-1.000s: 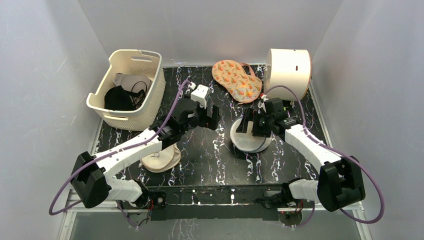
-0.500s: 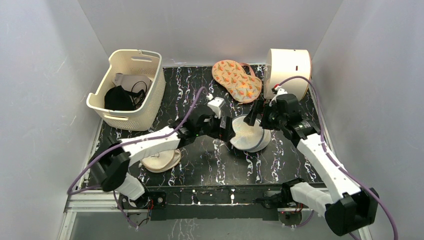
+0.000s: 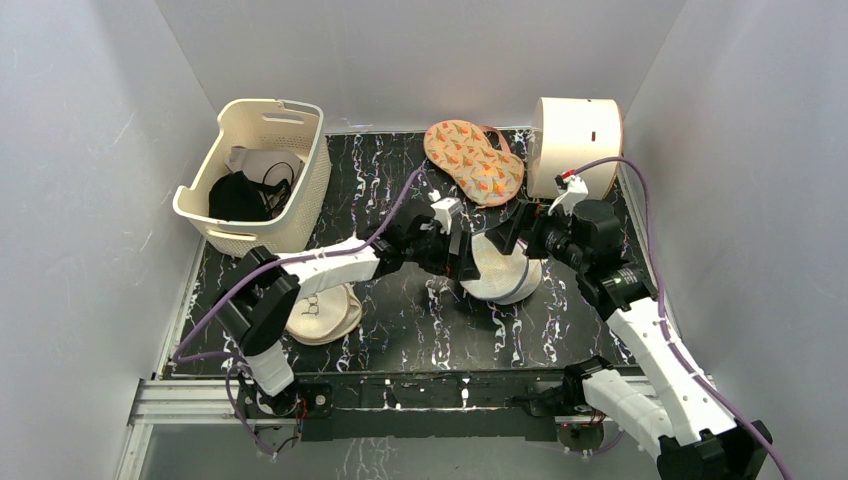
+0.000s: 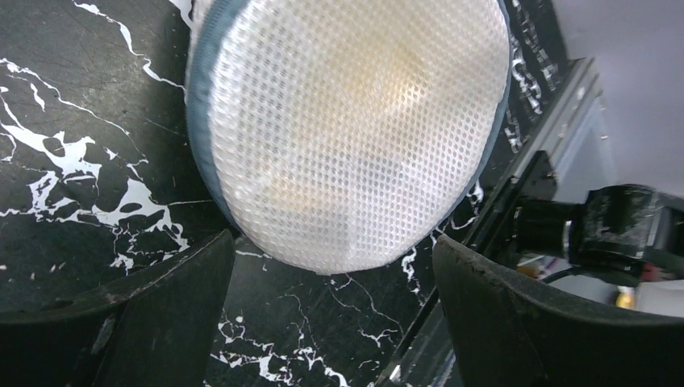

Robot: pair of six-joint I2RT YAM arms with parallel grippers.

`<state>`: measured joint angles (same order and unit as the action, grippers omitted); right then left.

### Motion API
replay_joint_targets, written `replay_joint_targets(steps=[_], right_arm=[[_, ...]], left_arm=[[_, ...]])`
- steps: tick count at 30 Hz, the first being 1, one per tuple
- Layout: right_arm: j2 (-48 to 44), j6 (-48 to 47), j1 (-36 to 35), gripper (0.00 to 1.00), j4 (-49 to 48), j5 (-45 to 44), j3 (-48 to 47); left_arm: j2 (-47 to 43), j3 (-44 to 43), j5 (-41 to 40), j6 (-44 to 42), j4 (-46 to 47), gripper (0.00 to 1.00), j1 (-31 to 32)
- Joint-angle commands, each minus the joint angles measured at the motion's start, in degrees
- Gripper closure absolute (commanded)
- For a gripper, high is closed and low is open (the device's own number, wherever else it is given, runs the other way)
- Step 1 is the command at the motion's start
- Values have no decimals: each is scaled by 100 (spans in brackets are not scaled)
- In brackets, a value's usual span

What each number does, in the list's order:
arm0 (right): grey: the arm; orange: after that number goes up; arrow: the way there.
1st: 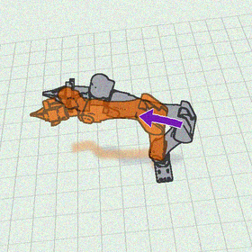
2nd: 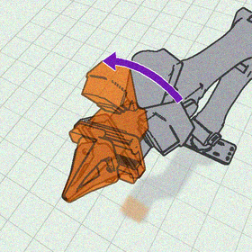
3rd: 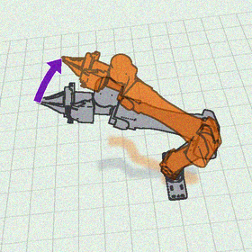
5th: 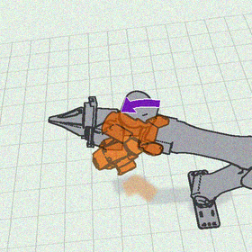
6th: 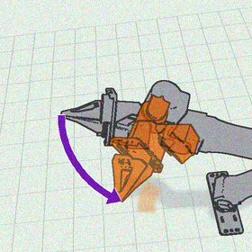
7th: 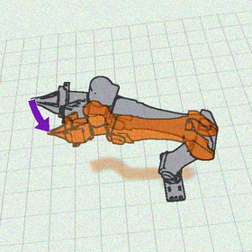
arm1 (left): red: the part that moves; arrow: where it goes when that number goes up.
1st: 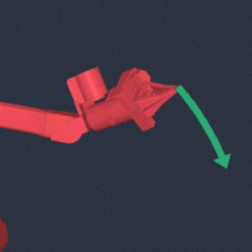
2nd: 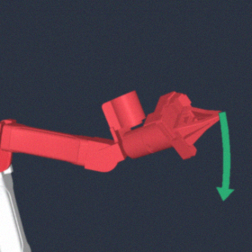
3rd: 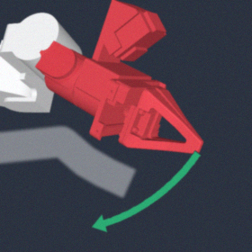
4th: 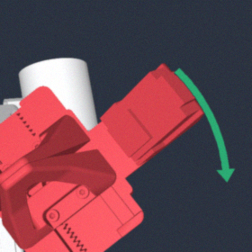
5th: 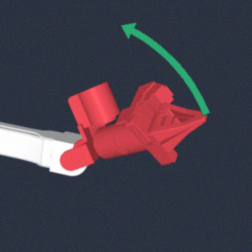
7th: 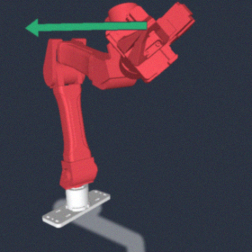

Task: Unzip the laundry bag and remove the bra
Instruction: Pick up the laundry bag at the center of the board.

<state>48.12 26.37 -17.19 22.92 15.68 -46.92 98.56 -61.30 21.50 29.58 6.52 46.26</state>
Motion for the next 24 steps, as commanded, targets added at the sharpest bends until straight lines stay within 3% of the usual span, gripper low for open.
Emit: replay_joint_targets(steps=[1, 4, 9, 17, 24], right_arm=[[92, 95, 7, 2, -433, 2, 51], [96, 259, 6, 2, -223, -604, 5], [27, 38, 6, 2, -624, -11, 14], [351, 24, 5, 2, -1372, 1119, 115], [605, -67, -2, 2, -1665, 1846, 83]], left_arm=[[309, -62, 1069, 582, 598, 10, -385], [598, -154, 1307, 654, 666, 12, -447], [970, -250, 1578, 766, 797, 22, -508], [1296, -285, 2014, 1097, 1108, 72, -758], [867, -137, 2107, 1201, 1133, 99, -935]])
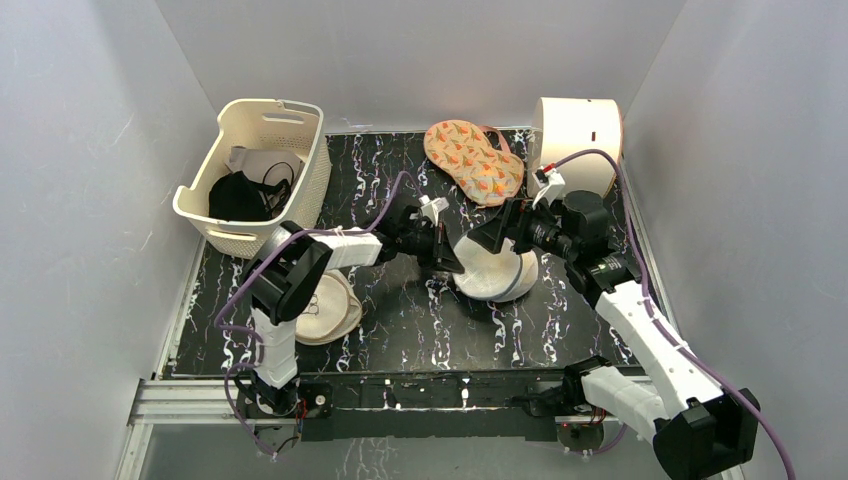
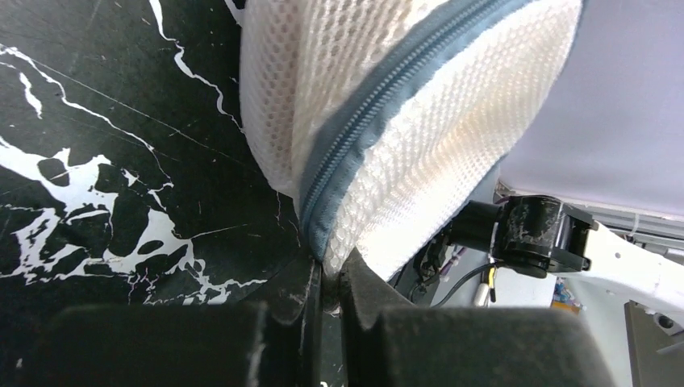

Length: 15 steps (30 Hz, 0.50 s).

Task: Unzip the laundry bag and remove the bra
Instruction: Pick up the laundry bag at the center of the board.

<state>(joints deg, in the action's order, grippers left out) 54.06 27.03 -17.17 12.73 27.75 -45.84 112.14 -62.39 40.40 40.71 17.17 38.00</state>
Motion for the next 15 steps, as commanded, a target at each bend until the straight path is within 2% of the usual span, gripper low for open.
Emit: replay_joint_targets(steps=[1, 10, 15], right_arm=[[47, -147, -6, 2, -657, 718, -36], [421, -250, -171, 2, -543, 833, -178], [733, -266, -436, 2, -623, 733, -403]], left_arm=[[-589, 7, 169, 87, 20, 100, -121], [-1606, 440, -262, 407, 172, 100, -332], [-1820, 379, -163, 504, 72, 100, -776]])
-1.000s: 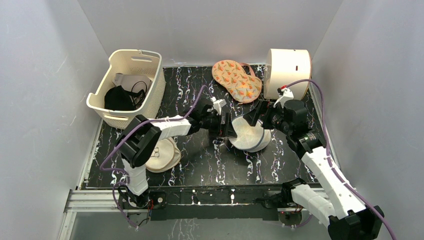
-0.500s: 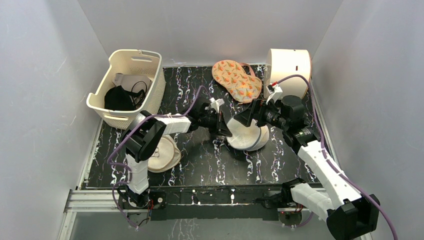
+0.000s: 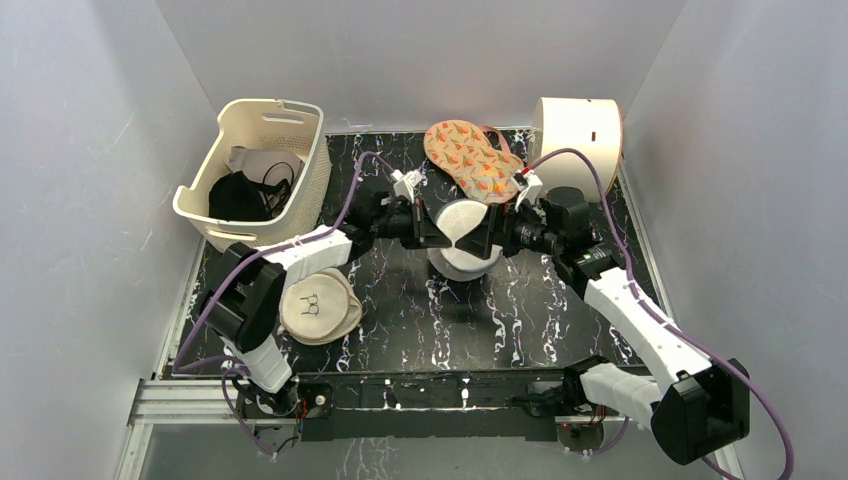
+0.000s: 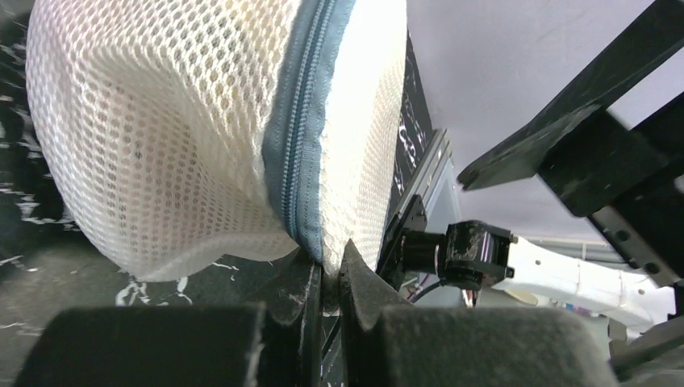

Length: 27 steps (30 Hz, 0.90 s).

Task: Unzip the laundry bag and remove the bra
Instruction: Pick up the laundry bag at the center of the board, then unzip the laundry bag at the center of the board.

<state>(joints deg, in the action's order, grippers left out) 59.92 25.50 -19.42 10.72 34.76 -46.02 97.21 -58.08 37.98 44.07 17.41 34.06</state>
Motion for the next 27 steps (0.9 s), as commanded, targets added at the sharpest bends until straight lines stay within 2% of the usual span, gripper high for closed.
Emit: replay_joint_targets(steps=[1, 4, 8, 15, 23, 27], right_arm=[[229, -114, -292, 2, -456, 4, -422], [456, -106, -566, 2, -504, -185, -512], [699, -106, -954, 2, -519, -556, -559], [1095, -130, -1357, 22, -592, -952, -559], [1316, -209, -2160, 30, -485, -2325, -648], [1486, 160, -2340, 39, -990, -2705, -503]], left_arm=[[-373, -66, 75, 138, 2, 100, -504], [-491, -142, -58, 34, -315, 100, -880], [-558, 17, -163, 405, -296, 100, -1276], [-453, 53, -70, 620, -235, 100, -1654], [-599, -25, -300, 433, -534, 100, -1753], [-682, -7, -307, 460, -495, 100, -1763]])
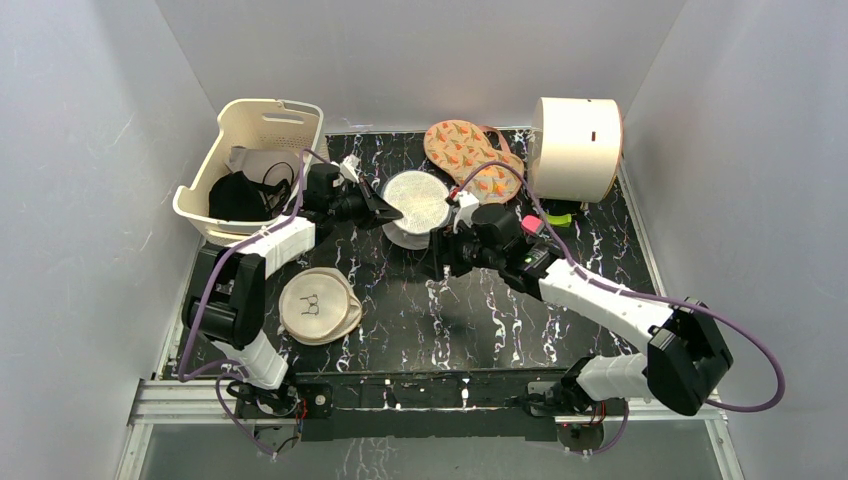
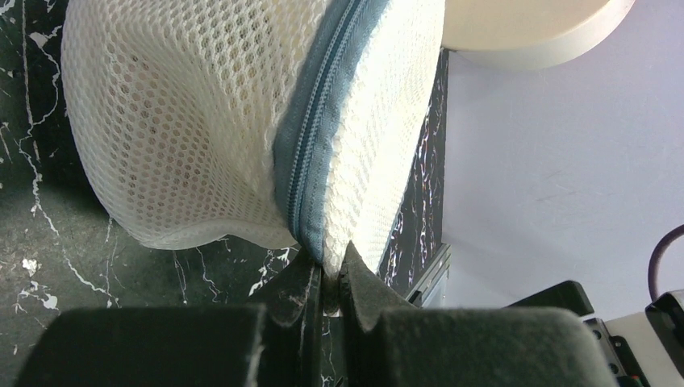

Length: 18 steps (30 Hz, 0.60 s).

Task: Unzip the laundry bag and remove the bra
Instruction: Unzip the laundry bag at the center of the board.

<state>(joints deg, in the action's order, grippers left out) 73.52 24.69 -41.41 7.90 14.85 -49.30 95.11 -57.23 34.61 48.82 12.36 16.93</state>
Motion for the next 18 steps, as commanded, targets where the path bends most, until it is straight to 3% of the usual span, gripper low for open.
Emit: replay_joint_targets(steps=[1, 9, 18], right_arm=[[191, 325, -173, 41, -867, -817, -147], [900, 761, -786, 48, -2724, -2760, 290], [1782, 897, -1049, 53, -3163, -3958, -106]], left_arm=[[-479, -68, 29, 9, 38, 100, -49], [-491, 71, 123, 212, 302, 100, -48], [-489, 165, 164, 344, 493, 100, -49]])
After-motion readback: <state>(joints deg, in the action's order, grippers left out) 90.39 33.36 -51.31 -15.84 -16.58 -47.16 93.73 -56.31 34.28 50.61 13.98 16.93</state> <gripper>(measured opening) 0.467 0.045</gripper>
